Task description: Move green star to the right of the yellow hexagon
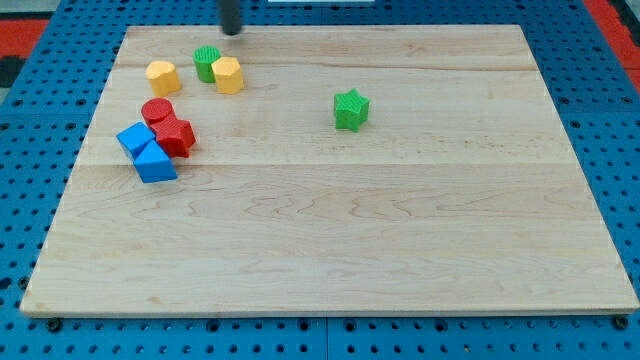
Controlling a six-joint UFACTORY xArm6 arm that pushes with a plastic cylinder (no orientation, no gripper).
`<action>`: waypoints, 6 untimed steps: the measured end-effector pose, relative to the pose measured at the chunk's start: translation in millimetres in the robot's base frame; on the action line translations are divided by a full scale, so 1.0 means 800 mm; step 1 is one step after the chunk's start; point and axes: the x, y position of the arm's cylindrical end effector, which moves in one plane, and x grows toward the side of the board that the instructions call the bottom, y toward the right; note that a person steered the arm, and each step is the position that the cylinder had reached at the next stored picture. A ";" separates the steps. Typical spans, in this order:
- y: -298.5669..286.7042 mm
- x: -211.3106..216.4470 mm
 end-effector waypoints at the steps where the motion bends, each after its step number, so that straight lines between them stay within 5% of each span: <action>1: -0.047 0.003; 3: -0.032 0.054; 6: 0.350 0.221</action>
